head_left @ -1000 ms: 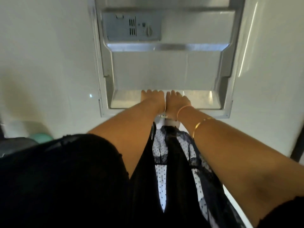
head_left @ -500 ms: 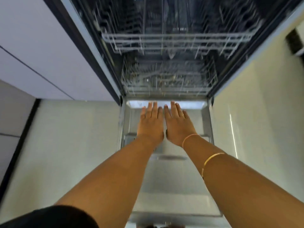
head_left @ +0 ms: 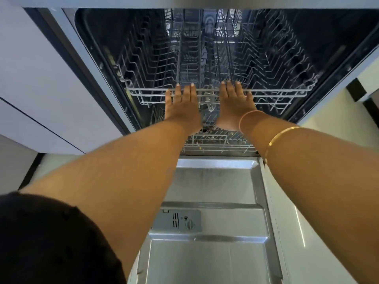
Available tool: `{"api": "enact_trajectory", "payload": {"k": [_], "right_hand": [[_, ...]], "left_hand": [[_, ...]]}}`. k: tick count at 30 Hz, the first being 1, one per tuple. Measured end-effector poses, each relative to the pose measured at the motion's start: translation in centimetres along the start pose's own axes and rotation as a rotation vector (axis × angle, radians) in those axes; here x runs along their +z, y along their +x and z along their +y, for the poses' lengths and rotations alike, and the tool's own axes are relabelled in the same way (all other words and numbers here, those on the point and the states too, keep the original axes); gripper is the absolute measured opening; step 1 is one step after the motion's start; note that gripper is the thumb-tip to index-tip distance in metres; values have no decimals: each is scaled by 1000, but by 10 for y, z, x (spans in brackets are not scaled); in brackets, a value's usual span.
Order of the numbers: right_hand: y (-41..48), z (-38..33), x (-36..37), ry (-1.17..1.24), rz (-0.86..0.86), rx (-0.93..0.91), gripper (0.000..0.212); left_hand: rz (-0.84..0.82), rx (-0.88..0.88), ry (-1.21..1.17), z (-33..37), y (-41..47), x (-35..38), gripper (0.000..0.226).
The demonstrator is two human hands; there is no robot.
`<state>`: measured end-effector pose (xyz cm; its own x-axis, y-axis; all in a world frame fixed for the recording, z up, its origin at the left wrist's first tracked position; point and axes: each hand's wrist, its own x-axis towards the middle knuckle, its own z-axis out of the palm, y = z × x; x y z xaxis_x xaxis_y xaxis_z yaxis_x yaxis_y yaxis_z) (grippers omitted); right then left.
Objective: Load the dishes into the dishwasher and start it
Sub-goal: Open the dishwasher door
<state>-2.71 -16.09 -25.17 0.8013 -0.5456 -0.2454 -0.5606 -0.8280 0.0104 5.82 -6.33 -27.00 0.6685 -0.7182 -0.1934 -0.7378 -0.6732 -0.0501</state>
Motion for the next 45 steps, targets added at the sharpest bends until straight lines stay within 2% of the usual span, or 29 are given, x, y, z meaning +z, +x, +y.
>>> {"api": "enact_trajectory", "payload": {"k": [8, 14, 21, 25, 30, 35, 40, 45], "right_hand": [[-5, -1, 2, 90, 48, 19, 82], [-55, -7, 14, 129, 26, 25, 79], [-136, -14, 19, 116, -143, 5, 79], [-188, -13, 18, 127, -183, -23, 64], [-248, -18, 20, 161, -300, -40, 55], [-306, -18, 32, 179, -336, -67, 46], [-351, -21, 40, 280, -398, -39, 29], [-381, -19, 49, 386, -445, -35, 28]], "left_hand": [[35, 11, -10, 4, -13, -2, 76], [-44, 9, 55, 13, -63, 1, 72], [-195, 11, 41, 22, -142, -1, 70], [-201, 33, -31, 28, -197, -4, 63], [-291, 48, -85, 30, -259, -4, 56], [-389, 53, -127, 36, -318, -3, 48], [-483, 67, -115, 40, -369, 1, 43], [-523, 58, -132, 41, -403, 7, 41]]}}
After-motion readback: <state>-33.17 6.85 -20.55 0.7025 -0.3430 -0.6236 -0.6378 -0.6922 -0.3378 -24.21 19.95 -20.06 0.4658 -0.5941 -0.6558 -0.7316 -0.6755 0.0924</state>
